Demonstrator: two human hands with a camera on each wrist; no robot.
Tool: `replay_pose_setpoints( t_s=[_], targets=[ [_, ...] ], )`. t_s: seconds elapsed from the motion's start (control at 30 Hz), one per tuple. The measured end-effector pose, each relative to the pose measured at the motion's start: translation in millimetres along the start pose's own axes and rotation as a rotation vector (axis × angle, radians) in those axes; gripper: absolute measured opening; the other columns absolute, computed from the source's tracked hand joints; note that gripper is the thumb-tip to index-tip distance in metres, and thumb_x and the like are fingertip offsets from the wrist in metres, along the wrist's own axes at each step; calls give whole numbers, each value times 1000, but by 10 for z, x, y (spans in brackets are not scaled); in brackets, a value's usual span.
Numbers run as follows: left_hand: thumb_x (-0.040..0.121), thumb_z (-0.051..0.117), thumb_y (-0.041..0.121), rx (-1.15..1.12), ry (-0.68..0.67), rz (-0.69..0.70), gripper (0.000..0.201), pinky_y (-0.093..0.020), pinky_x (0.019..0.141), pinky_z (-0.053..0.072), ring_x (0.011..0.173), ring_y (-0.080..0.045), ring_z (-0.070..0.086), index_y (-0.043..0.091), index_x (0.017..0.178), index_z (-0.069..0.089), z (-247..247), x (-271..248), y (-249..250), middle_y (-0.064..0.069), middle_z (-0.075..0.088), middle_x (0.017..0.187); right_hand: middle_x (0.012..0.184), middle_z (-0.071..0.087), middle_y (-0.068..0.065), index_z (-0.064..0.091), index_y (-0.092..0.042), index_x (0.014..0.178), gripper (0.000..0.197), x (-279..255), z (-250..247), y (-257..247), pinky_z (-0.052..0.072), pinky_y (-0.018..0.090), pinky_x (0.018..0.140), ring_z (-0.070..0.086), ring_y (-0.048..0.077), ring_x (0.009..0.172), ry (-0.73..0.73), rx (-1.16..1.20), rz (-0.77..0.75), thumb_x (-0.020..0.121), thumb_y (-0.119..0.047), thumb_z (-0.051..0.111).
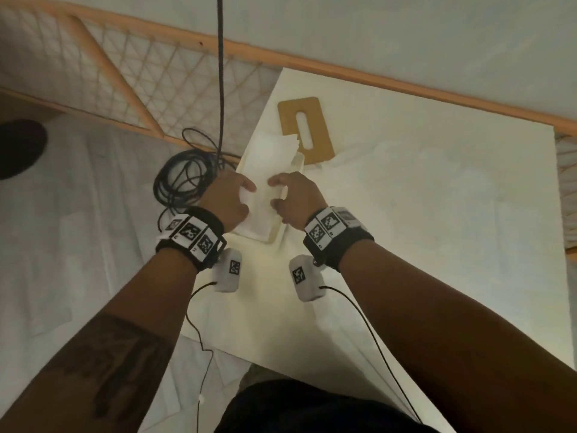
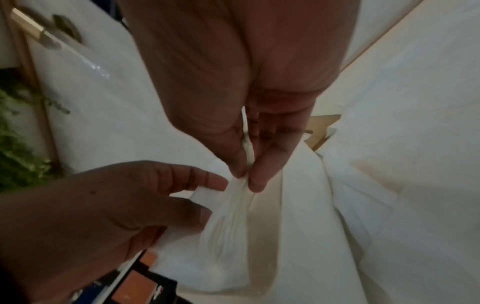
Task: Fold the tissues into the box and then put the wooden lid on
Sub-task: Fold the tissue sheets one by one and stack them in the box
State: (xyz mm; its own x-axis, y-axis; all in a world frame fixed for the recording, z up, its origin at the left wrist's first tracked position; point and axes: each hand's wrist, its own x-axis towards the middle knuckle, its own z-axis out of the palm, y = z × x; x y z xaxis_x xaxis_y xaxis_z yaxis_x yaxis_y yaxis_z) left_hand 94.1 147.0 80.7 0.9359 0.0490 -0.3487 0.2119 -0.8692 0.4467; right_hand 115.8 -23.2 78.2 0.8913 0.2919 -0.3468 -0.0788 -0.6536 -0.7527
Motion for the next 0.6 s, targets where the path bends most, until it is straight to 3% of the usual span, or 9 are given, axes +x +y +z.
replay_pose_setpoints(
  t_s=[0.07, 0.1, 0.23, 0.3, 0.37, 0.47, 0.53, 0.6],
  targets=[
    [83, 65, -4, 58, 0, -1, 46, -32, 101, 44, 124, -27, 51, 18, 123, 60, 82, 40, -33, -8, 41, 139, 141, 51, 9, 57, -17, 138, 45, 75, 77, -64, 50, 39, 102, 59, 29, 121, -25, -221, -11, 94, -15, 67],
    [85, 64, -4, 96, -16, 0, 46, -33, 101, 45, 123, -28, 53, 17, 125, 58, 126, 58, -35, -8, 40, 140, 141, 51, 10, 57, -16, 139, 47, 103, 101, -82, 47, 35, 104, 56, 28, 125, -39, -314, -9, 94, -15, 67],
    [93, 60, 11, 303, -170, -14, 45, -42, 99, 49, 111, -35, 60, 11, 136, 49, 236, 90, 58, -14, 30, 145, 139, 50, 14, 57, -9, 137, 42, 154, 179, -192, 47, 33, 98, 58, 29, 122, -107, -546, 18, 96, -19, 63],
    [94, 60, 19, 387, -190, -5, 40, -43, 101, 49, 114, -35, 57, 11, 133, 53, 256, 81, 106, -14, 20, 151, 144, 41, 16, 57, -9, 133, 38, 157, 204, -249, 50, 37, 92, 59, 32, 117, -96, -608, 50, 98, -21, 59],
    [94, 60, 25, 465, -118, 68, 37, -45, 105, 46, 129, -35, 43, 11, 128, 60, 263, 82, 142, -12, 19, 151, 149, 30, 14, 59, -12, 130, 33, 162, 207, -302, 51, 41, 90, 56, 33, 119, 14, -670, 32, 99, -22, 55],
    [94, 56, 35, 620, -50, 195, 48, -50, 115, 32, 143, -35, 27, 19, 139, 55, 270, 120, 157, -7, 28, 152, 154, 28, 11, 55, -19, 136, 40, 231, 203, -284, 39, 49, 105, 32, 33, 141, 140, -871, -85, 99, -34, 53],
    [89, 56, 50, 608, -129, 194, 65, -60, 119, 12, 153, -36, 8, 25, 148, 43, 283, 160, 138, -2, 26, 158, 159, 24, 9, 46, -21, 144, 56, 331, 200, -153, 24, 57, 114, 17, 33, 149, 28, -932, -83, 94, -44, 58],
    [83, 56, 62, 598, -216, 160, 80, -69, 117, 2, 154, -37, -10, 27, 151, 34, 311, 201, 106, 0, 21, 162, 162, 22, 8, 35, -20, 151, 81, 424, 218, 22, 13, 61, 118, 7, 33, 154, -92, -929, -40, 85, -56, 65]
  ],
)
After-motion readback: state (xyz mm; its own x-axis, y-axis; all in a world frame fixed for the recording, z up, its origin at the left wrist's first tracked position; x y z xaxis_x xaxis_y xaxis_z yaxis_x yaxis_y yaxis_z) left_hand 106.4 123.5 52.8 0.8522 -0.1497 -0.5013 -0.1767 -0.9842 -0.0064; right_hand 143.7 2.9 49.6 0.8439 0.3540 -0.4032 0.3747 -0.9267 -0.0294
